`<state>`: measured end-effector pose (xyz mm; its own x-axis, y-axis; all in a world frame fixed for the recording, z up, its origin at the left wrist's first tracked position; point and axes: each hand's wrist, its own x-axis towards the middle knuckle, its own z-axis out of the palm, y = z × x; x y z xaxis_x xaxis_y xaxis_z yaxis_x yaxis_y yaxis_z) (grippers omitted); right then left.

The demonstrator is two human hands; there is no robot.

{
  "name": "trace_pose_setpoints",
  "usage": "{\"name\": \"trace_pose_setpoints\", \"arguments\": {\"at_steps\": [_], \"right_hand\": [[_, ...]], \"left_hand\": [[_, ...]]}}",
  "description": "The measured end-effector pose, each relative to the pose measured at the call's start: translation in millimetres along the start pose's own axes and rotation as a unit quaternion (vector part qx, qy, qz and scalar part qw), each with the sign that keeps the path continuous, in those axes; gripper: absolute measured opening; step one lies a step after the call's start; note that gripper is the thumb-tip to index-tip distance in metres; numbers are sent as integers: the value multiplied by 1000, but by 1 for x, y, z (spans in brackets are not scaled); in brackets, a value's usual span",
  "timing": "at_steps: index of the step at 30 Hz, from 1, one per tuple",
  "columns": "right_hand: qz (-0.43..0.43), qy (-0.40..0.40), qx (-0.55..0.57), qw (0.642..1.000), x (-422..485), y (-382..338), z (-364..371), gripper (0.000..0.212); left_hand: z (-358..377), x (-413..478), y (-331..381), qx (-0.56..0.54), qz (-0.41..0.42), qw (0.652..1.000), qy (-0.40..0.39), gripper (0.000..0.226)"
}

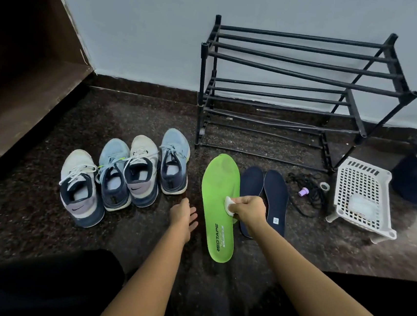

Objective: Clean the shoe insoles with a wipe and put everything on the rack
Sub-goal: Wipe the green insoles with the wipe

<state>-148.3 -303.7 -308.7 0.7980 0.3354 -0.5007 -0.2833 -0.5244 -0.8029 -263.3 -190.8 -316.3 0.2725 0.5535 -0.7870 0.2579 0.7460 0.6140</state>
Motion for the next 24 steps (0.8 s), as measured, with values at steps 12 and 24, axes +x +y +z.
{"name": "trace_pose_setpoints", "arguments": {"at_steps": [12, 24], "right_hand": [[19, 3, -24, 1000, 88, -3, 52, 12], [10, -5, -75, 997, 139, 1, 89, 30]], "left_hand": [[9, 66, 6, -71, -18, 997, 18, 33], [15, 109, 1, -93, -35, 995, 25, 31]]}}
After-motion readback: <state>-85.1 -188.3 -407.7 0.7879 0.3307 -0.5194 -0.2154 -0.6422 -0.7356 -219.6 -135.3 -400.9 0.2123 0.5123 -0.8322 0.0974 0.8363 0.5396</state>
